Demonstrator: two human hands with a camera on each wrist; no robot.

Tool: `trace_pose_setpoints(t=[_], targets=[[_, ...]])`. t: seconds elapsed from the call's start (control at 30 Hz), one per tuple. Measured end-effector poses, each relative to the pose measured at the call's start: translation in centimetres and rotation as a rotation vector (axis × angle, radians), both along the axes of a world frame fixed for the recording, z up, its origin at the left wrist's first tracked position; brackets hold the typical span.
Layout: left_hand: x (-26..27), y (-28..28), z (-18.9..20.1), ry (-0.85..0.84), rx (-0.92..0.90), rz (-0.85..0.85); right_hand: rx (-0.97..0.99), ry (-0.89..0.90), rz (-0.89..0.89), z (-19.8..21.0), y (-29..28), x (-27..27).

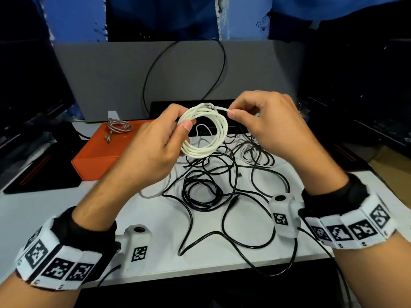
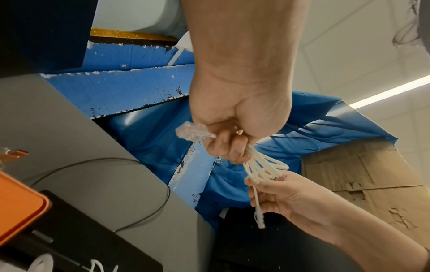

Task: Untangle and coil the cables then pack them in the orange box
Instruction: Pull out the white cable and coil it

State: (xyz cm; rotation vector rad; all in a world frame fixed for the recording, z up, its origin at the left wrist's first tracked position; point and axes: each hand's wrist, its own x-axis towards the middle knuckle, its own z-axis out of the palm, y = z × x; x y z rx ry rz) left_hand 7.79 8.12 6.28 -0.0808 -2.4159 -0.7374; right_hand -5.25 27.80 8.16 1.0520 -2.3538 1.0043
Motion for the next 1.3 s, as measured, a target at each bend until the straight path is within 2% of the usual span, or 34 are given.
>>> trace_pose_setpoints(t=[0.07,0.1,0.27,0.4,0.47,0.6,0.7,0.8,0.93,1.1,1.17,1.3], targets=[[-0.2,0.2,-0.2,-0.012,0.077,-0.041,-0.14,0.006,0.008,-1.0,-1.1,-0.1],[-0.2,0.2,-0.2,-0.016,0.136,-0.07,-0.242,-0.045,0.05,-1.5,-1.7,-0.1],[-0.4,0.5,-0.3,-0.013,0.363,-0.199,-0.713,-0.536,0.344,-2.5,-3.7,1.1],[-0.1,0.6,0.0,-0.04,0.465,-0.287,-0.824,-0.572,0.398,-2.7,-4.1,1.3],[0.0,0.5,0.1,-0.023,0.384,-0.236,-0.852,-0.677,0.442,-2.3,-4.1,1.4],[0.3,0.2,0.1,0.046,0.07,-0.007,-0.914,-1.128,0.59,-1.7,-3.9,1.8],[0.3,0.4,0.1,0.098,0.044,0.063,-0.724,-1.302,0.641,-1.9,-3.6,1.6],[0.2,0.8,0.0,0.122,0.039,0.127,-0.566,-1.296,0.623,-2.4,-3.5,1.2],[0.1,1.4,-0.2,0.14,0.041,0.208,-0.549,-1.345,0.663,-2.6,-3.9,1.8],[0.3,2.2,-0.2,0.167,0.021,0.224,-0.597,-1.424,0.951,-2.3,-4.0,2.4],[0.3,2.3,-0.2,0.172,0.023,0.231,-0.565,-1.306,0.97,-2.3,-4.0,2.7],[0.0,1.8,-0.4,0.171,0.021,0.242,-0.434,-0.922,0.651,-2.6,-4.2,3.1]])
